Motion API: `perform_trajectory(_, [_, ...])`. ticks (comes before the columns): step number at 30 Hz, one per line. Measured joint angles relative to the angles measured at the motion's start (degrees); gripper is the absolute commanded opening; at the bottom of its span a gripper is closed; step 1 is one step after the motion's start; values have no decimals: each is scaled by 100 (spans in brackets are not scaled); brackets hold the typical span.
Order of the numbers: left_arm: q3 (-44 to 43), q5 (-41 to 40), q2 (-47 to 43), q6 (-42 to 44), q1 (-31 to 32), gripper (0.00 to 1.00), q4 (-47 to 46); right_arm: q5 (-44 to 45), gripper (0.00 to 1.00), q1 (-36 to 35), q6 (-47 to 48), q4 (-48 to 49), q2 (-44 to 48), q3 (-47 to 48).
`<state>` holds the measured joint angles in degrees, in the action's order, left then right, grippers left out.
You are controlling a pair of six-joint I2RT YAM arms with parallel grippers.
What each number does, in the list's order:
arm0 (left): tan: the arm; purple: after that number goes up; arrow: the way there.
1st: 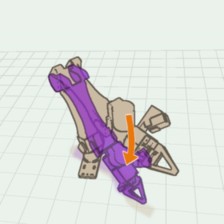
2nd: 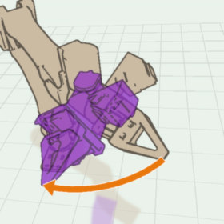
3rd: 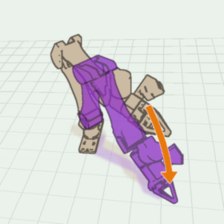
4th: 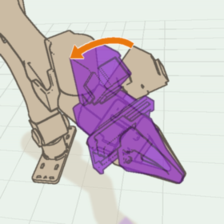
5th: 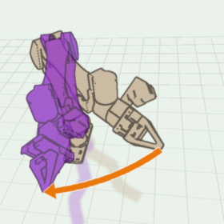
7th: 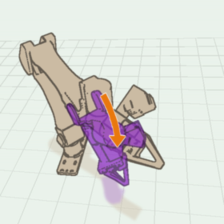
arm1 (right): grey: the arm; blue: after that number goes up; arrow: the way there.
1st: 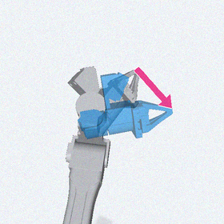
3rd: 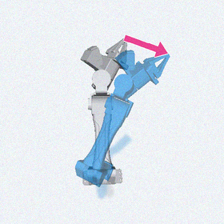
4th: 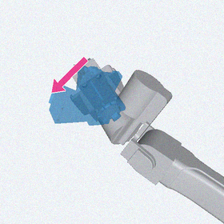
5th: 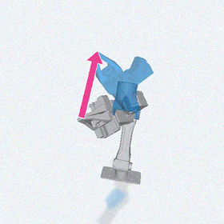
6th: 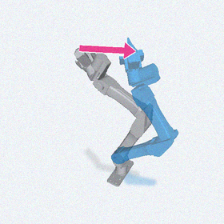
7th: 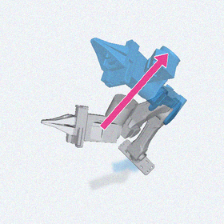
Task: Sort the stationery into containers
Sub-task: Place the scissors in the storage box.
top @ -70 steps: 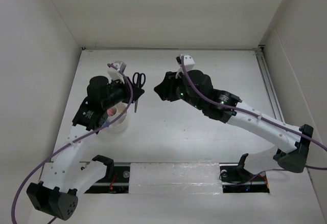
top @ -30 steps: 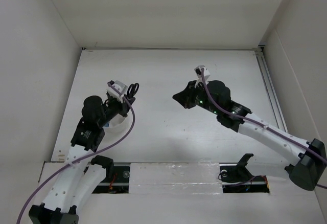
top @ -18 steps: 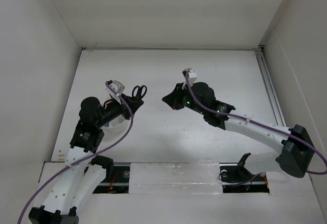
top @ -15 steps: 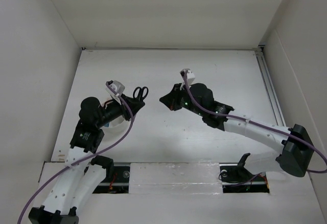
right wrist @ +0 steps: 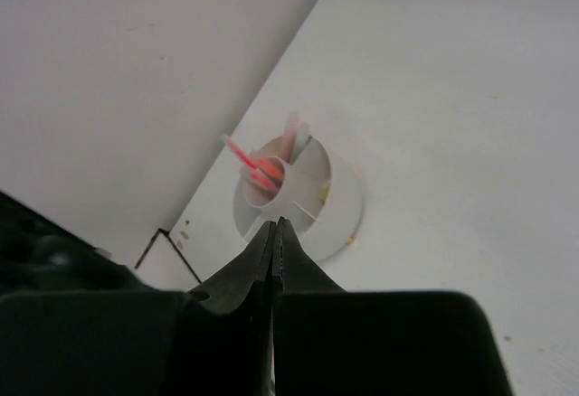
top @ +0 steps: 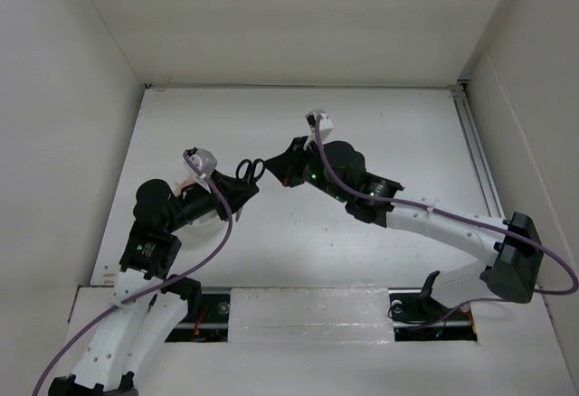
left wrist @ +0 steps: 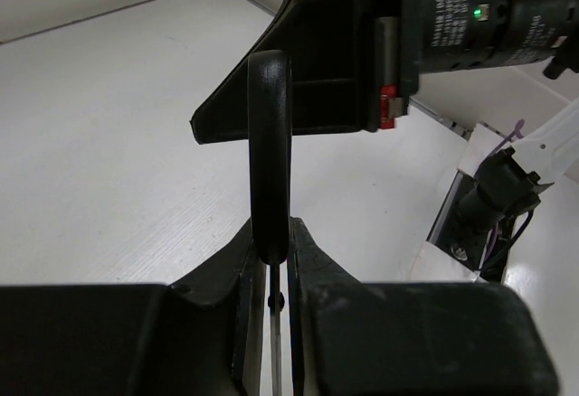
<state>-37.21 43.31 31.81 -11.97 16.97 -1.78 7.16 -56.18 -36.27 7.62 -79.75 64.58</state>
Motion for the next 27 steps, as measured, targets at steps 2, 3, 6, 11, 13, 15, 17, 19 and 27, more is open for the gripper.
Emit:
perform_trajectory(2, [0, -44, 28, 0, 20, 0, 26, 61, 0, -138, 0, -4, -48, 160])
perform_trajectory(3, [0, -70, 35, 0, 26, 0, 46, 105, 0, -223, 0, -4, -57, 238])
perform_trajectory(6, [0, -164, 59, -2, 31, 0, 74, 306, 0, -531, 4, -87, -74, 483])
perform_trajectory(11, [-7, -232, 42, -11, 28, 0, 20, 560, 0, -767, 48, -267, -295, 896])
perform_trajectory(13, [-7, -245, 44, -13, 28, 0, 26, 632, 0, -804, 66, -326, -387, 955])
perform_trajectory(15, [-7, -271, 48, -11, 44, 0, 28, 704, 0, -868, 70, -367, -435, 960])
perform_trajectory(17, [-7, -304, 28, -11, 70, 0, 59, 800, 0, -916, 70, -420, -450, 960])
perform_trajectory(19, [-7, -354, -26, -11, 70, 0, 94, 828, 0, -929, 68, -415, -450, 960])
perform_trajectory(27, [-7, -876, -188, 20, 70, 0, 203, 879, 14, -881, 37, -415, -450, 944])
